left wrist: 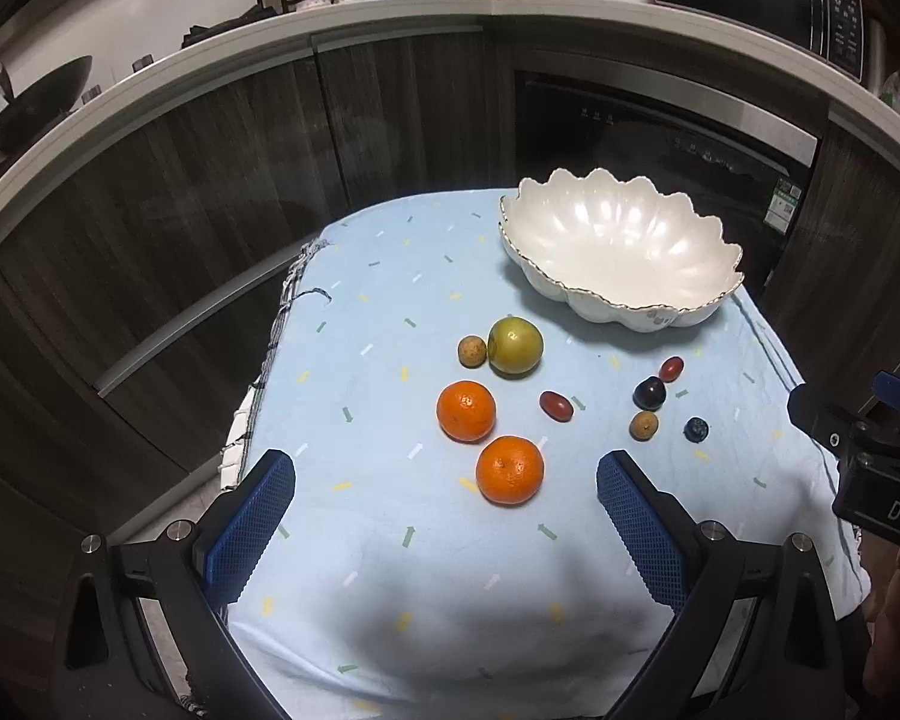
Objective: Organize fruits
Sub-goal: 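Move left tool toward a mandarin while right tool approaches the small tan fruit, then close left tool on the mandarin while right tool grasps the small tan fruit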
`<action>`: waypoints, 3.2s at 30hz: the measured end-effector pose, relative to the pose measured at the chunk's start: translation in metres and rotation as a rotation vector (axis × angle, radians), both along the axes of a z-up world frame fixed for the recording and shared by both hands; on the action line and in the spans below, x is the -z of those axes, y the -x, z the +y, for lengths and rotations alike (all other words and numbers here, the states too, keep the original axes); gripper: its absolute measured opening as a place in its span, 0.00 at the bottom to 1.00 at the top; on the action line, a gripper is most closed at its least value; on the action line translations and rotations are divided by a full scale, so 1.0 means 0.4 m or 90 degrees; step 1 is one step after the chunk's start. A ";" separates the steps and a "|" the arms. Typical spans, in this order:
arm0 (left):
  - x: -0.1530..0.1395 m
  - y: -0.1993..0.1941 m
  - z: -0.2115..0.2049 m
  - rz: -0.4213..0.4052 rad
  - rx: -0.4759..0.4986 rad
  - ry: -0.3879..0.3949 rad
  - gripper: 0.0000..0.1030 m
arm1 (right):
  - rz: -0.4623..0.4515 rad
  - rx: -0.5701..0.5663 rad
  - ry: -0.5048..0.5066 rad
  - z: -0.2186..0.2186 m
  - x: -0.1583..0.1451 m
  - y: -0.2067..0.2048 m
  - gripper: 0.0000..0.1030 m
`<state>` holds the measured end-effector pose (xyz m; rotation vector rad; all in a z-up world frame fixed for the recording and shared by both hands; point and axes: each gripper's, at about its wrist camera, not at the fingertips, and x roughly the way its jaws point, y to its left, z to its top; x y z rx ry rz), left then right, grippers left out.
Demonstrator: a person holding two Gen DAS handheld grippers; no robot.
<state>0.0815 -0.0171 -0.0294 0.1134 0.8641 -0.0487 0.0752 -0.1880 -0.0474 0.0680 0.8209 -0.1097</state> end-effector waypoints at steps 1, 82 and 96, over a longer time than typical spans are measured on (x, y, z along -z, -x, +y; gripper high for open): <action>0.005 -0.005 -0.002 0.004 0.002 -0.002 1.00 | 0.004 -0.004 -0.001 0.002 0.005 -0.006 0.99; 0.286 -0.168 -0.075 0.153 0.135 0.067 0.43 | 0.131 -0.181 -0.034 0.079 0.309 -0.237 0.24; 0.235 -0.152 -0.069 0.114 0.129 0.061 0.42 | 0.088 -0.165 -0.028 0.066 0.248 -0.212 0.24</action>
